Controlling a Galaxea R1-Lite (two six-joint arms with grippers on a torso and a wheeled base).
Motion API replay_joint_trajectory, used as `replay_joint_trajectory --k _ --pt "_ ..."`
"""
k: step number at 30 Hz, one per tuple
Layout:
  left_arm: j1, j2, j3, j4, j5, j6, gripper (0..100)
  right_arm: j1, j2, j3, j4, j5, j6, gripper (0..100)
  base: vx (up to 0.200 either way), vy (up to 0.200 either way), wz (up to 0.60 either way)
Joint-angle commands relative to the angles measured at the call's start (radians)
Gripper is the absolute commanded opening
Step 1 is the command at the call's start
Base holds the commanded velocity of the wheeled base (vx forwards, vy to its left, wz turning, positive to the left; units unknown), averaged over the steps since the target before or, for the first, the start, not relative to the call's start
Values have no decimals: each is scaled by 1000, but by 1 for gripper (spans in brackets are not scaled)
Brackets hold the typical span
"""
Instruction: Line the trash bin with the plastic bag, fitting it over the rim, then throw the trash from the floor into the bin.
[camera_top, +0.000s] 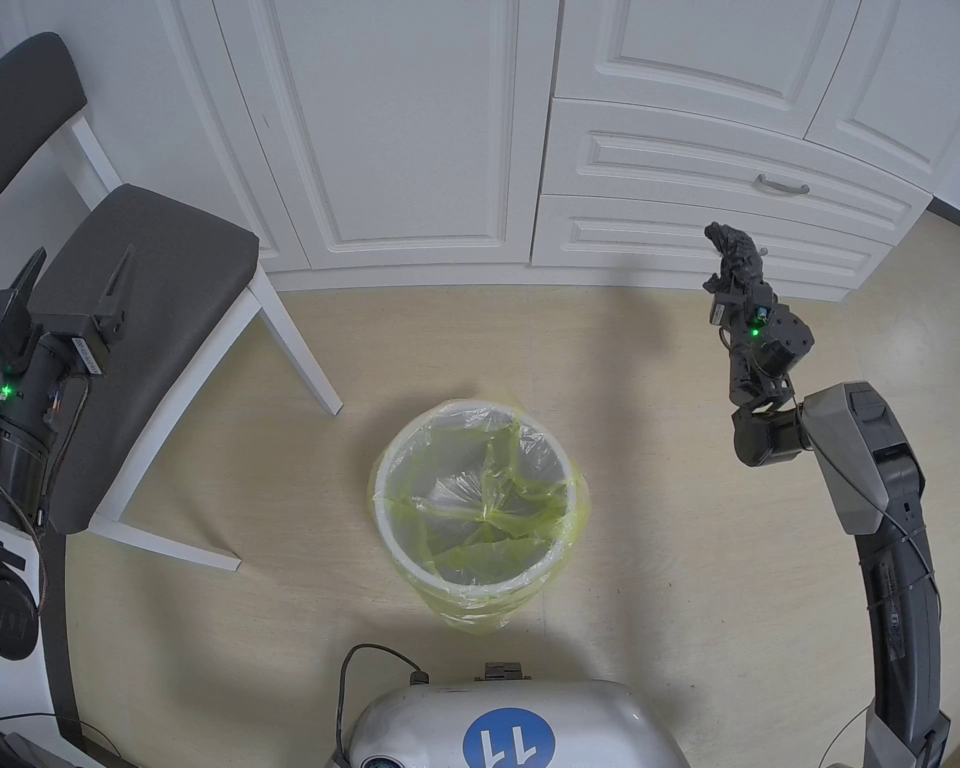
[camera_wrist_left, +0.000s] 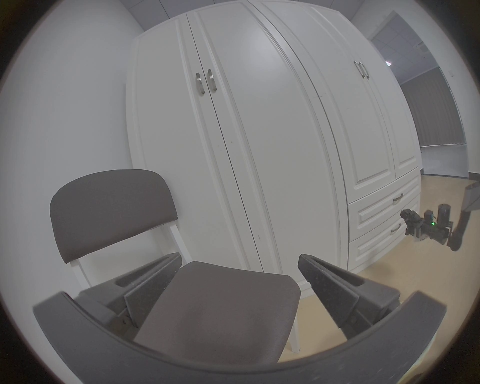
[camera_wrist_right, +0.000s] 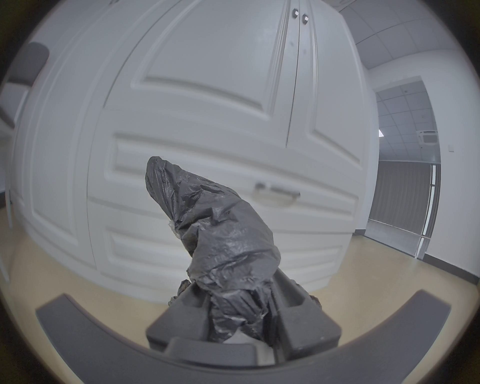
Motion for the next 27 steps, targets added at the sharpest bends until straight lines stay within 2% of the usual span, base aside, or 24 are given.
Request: replay_joint_trajectory --k 1,2,3,8,11,12,14,15,16,17,19,24,27 --pt "-14 -5 4 -2 -4 2 100 69 -188 151 -45 -25 1 0 0 0 0" --pt "-14 -5 4 -2 -4 2 100 69 -188 151 -45 -25 1 0 0 0 0" --pt "-39 -5 11 -2 -17 2 100 117 -266 277 -70 -25 29 0 0 0 0" --pt "-56 -6 12 -2 -18 4 100 166 -346 393 -70 -27 78 0 0 0 0" --pt "-60 -13 12 -2 -18 4 100 250 -439 547 -60 -14 191 0 0 0 0" --pt "-60 -13 12 -2 -18 4 100 250 -439 547 -60 -14 191 0 0 0 0" --pt "-66 -26 14 -2 -18 4 100 327 -499 677 -56 61 298 0 0 0 0" --pt "-69 -29 17 -2 -18 4 100 351 -517 728 -57 108 335 0 0 0 0" --pt "-69 -29 18 -2 -20 4 100 360 -525 749 -57 127 352 0 0 0 0" --pt "-72 -37 20 -2 -21 4 100 390 -551 815 -59 182 400 0 0 0 0" --pt "-72 -40 21 -2 -21 4 100 428 -576 878 -57 234 460 0 0 0 0" --pt "-74 -40 23 -2 -21 5 100 488 -586 927 -60 251 501 0 0 0 0" --pt "-100 -54 34 -4 -21 41 100 548 -582 961 -71 251 516 0 0 0 0"
